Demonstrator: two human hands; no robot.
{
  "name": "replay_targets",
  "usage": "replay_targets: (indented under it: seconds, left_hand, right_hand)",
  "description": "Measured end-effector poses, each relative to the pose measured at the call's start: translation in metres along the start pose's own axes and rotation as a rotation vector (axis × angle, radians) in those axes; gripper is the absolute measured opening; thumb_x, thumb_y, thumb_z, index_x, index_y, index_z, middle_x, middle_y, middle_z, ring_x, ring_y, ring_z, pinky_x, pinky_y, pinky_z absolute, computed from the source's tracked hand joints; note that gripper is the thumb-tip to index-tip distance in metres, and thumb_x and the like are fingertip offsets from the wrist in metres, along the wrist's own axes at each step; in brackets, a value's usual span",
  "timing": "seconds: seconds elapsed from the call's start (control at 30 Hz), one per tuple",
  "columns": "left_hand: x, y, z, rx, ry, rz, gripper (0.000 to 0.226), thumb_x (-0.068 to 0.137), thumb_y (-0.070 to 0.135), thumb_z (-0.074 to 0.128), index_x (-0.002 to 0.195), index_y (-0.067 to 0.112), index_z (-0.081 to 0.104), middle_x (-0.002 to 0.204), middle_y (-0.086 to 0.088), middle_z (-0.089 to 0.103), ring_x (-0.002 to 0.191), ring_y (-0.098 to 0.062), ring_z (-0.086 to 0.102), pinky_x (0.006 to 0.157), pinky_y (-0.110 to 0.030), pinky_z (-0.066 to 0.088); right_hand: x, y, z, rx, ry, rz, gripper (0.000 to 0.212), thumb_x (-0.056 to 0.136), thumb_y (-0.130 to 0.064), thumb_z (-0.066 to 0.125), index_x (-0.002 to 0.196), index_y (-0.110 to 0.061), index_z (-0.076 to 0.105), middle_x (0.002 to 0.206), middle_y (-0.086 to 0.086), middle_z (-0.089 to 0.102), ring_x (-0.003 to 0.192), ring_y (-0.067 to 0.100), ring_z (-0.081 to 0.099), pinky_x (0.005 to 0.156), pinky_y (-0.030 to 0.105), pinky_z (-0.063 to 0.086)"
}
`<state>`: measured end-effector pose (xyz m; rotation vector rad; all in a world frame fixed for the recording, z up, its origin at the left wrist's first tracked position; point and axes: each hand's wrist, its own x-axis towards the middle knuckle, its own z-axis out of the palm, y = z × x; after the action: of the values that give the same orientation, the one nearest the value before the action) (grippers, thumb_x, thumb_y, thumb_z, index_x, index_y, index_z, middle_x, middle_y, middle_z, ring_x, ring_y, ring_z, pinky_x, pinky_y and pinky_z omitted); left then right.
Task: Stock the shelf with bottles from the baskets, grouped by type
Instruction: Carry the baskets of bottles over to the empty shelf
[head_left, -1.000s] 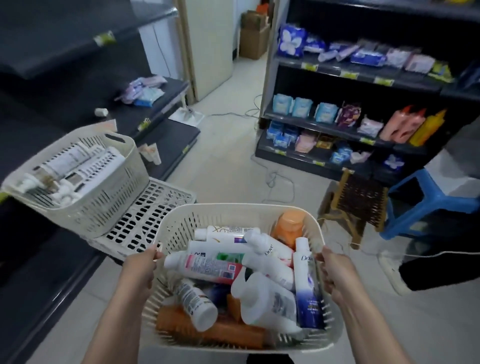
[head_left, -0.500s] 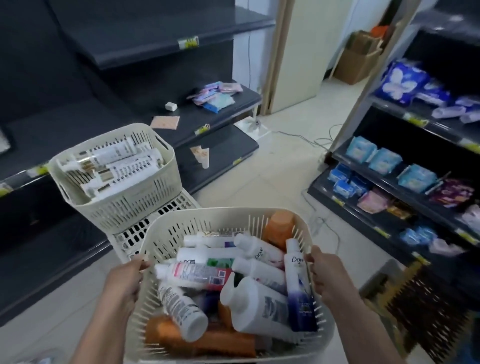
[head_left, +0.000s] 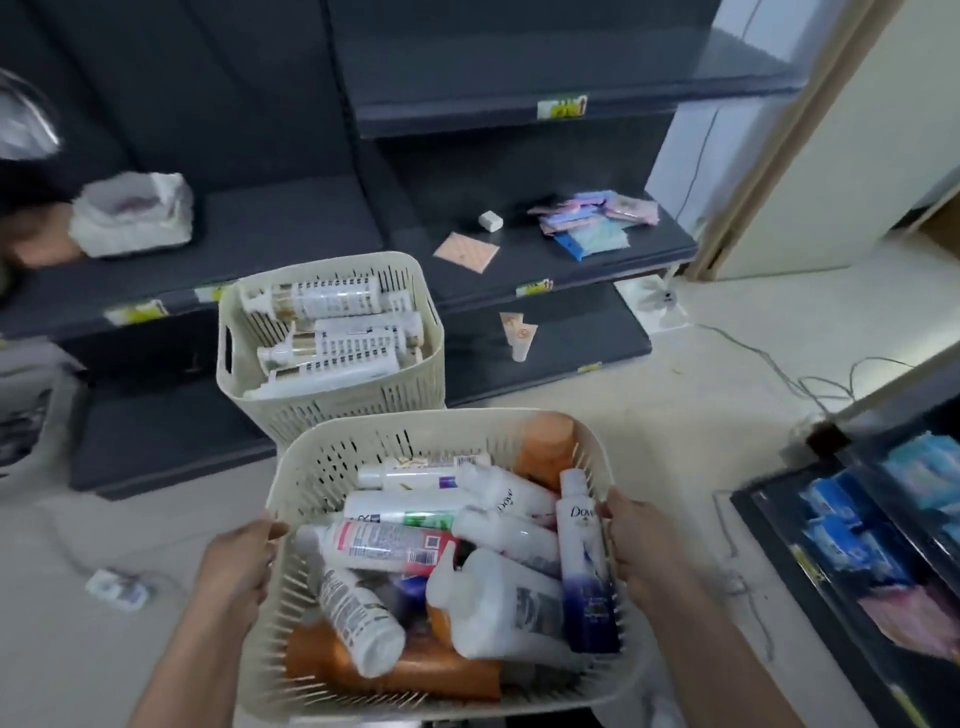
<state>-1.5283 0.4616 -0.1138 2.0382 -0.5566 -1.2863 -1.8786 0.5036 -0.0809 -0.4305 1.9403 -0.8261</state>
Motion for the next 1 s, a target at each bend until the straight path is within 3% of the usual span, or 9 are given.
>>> replay_targets:
  seconds: [0.07, 0.2, 0.27, 0.47, 0.57, 0.63, 0.8, 1.0]
  left_hand:
    - [0.002, -0.002, 0.001, -0.035, 0.062, -0.024, 0.031, 0.101, 0.023, 0.04, 0.084, 0.005, 0.058, 0.051, -0.003, 0.035, 0.043, -0.015, 0.023, 0.029, -0.012, 0.017]
    - [0.003, -0.007, 0.003, -0.158, 0.148, -0.045, 0.033, 0.102, 0.026, 0.04, 0.082, 0.006, 0.057, 0.034, 0.005, 0.033, 0.022, -0.005, 0.023, 0.032, -0.005, 0.018]
    - [0.003, -0.009, 0.004, -0.205, 0.192, -0.053, 0.034, 0.103, 0.028, 0.039, 0.081, 0.007, 0.056, 0.037, 0.005, 0.031, 0.021, -0.003, 0.02, 0.033, -0.004, 0.017]
    - [0.018, -0.011, -0.001, -0.215, 0.277, -0.062, 0.04, 0.103, 0.034, 0.039, 0.079, 0.007, 0.056, 0.037, 0.008, 0.028, 0.026, -0.005, 0.02, 0.033, -0.008, 0.016]
    - [0.033, -0.013, -0.007, -0.204, 0.308, -0.067, 0.042, 0.103, 0.037, 0.038, 0.081, 0.007, 0.058, 0.046, 0.002, 0.03, 0.035, -0.01, 0.023, 0.036, -0.01, 0.017]
    - [0.043, -0.011, -0.01, -0.182, 0.325, -0.071, 0.041, 0.103, 0.037, 0.038, 0.082, 0.008, 0.058, 0.053, -0.001, 0.032, 0.042, -0.014, 0.024, 0.037, -0.014, 0.018]
    - [0.073, -0.004, -0.016, -0.151, 0.343, -0.08, 0.035, 0.102, 0.032, 0.041, 0.083, 0.008, 0.059, 0.056, -0.002, 0.032, 0.046, -0.015, 0.023, 0.043, -0.02, 0.017]
    - [0.104, -0.006, -0.02, -0.146, 0.33, -0.111, 0.032, 0.101, 0.029, 0.042, 0.082, 0.01, 0.059, 0.056, -0.002, 0.032, 0.045, -0.015, 0.023, 0.034, -0.015, 0.016]
  right_hand:
    - [0.02, -0.014, 0.005, -0.085, -0.072, -0.047, 0.034, 0.1, -0.032, 0.043, 0.071, -0.019, 0.055, 0.069, -0.001, 0.054, 0.058, 0.013, 0.049, 0.053, 0.028, 0.039]
    - [0.051, -0.046, 0.018, -0.165, -0.2, -0.116, 0.036, 0.102, -0.03, 0.041, 0.07, -0.019, 0.052, 0.069, 0.001, 0.053, 0.059, 0.015, 0.048, 0.059, 0.029, 0.041]
    - [0.06, -0.061, 0.03, -0.178, -0.239, -0.128, 0.036, 0.103, -0.029, 0.04, 0.07, -0.018, 0.051, 0.071, 0.002, 0.053, 0.061, 0.016, 0.049, 0.063, 0.03, 0.043]
    - [0.076, -0.083, 0.068, -0.233, -0.283, -0.136, 0.04, 0.105, -0.023, 0.029, 0.076, -0.006, 0.051, 0.063, 0.01, 0.046, 0.047, 0.018, 0.042, 0.033, 0.017, 0.028]
    - [0.081, -0.089, 0.086, -0.255, -0.31, -0.124, 0.039, 0.105, -0.024, 0.029, 0.078, -0.006, 0.05, 0.061, 0.01, 0.047, 0.04, 0.014, 0.045, 0.035, 0.02, 0.029]
    - [0.086, -0.091, 0.098, -0.282, -0.315, -0.102, 0.038, 0.106, -0.026, 0.029, 0.08, -0.007, 0.049, 0.06, 0.009, 0.045, 0.035, 0.011, 0.042, 0.028, 0.016, 0.025]
    - [0.092, -0.092, 0.123, -0.274, -0.325, -0.056, 0.035, 0.106, -0.026, 0.03, 0.083, -0.008, 0.049, 0.061, 0.007, 0.044, 0.047, 0.015, 0.04, 0.03, 0.016, 0.028]
    - [0.105, -0.087, 0.145, -0.303, -0.334, -0.037, 0.034, 0.107, -0.025, 0.028, 0.087, -0.007, 0.049, 0.058, 0.003, 0.04, 0.038, 0.008, 0.038, 0.029, 0.016, 0.028]
